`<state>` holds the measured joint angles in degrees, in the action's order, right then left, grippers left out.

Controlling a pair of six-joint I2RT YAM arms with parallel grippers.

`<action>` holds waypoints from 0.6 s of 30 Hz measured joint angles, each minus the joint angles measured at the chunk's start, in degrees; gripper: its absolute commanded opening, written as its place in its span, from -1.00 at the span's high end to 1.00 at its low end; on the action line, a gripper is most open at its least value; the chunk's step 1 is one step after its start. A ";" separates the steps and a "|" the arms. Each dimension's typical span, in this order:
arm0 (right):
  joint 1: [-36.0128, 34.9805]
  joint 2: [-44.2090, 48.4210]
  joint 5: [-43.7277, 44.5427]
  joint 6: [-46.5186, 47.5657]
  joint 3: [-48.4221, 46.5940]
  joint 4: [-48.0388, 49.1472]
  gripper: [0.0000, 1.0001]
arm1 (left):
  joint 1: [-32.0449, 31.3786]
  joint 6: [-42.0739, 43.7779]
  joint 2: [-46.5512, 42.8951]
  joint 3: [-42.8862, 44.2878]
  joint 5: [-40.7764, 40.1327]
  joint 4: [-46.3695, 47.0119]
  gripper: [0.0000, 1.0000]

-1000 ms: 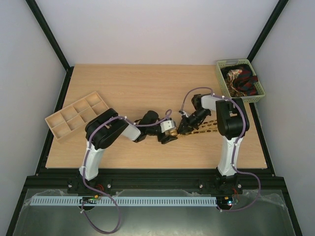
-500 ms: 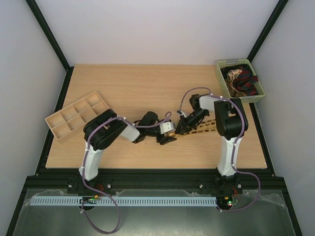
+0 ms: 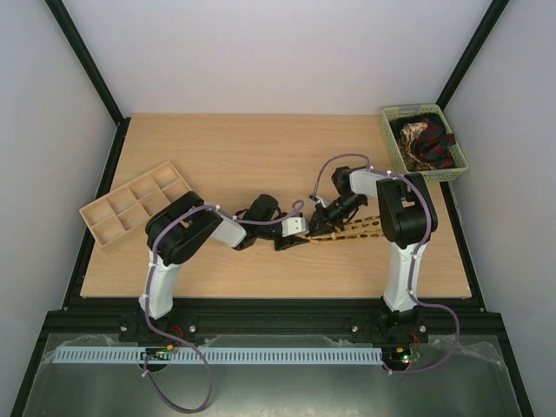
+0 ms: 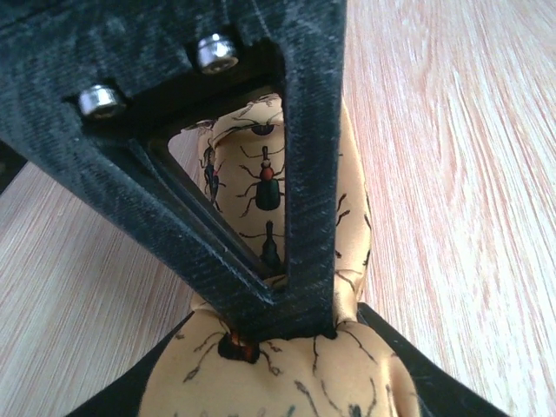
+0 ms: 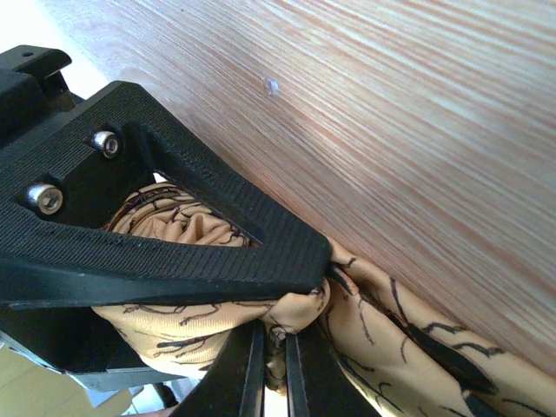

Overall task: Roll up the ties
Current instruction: Roll the tie at the center of the board.

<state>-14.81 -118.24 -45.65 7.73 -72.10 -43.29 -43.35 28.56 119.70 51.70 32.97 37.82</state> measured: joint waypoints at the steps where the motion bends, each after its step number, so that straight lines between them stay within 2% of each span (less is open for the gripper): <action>1: -0.07 0.00 0.22 -0.04 -0.07 0.02 0.97 | 0.17 0.55 -0.02 0.09 0.24 -0.31 -0.16; 2: -0.17 0.00 0.46 -0.13 -0.13 0.07 0.97 | 0.35 0.92 -0.04 0.11 0.44 -0.44 -0.30; 3: -0.24 -0.02 0.87 -0.22 -0.22 0.22 0.97 | 0.66 1.16 -0.17 0.09 0.68 -0.66 -0.36; 6: -0.33 -0.79 2.14 -0.39 -0.31 1.18 0.97 | 1.92 0.98 -0.98 -0.96 2.32 -1.03 -0.43; 13: 0.24 -1.90 1.05 -0.55 -0.15 1.22 0.97 | 3.08 -2.14 -4.50 -7.78 4.17 1.90 -0.46; 18: 0.44 -2.23 0.37 -0.74 -0.11 1.20 0.97 | 2.51 -4.66 -4.52 -8.72 2.86 4.66 -0.47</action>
<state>-14.37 -120.46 -45.28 6.98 -72.20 -42.09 -40.84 23.90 115.18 42.98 35.83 42.48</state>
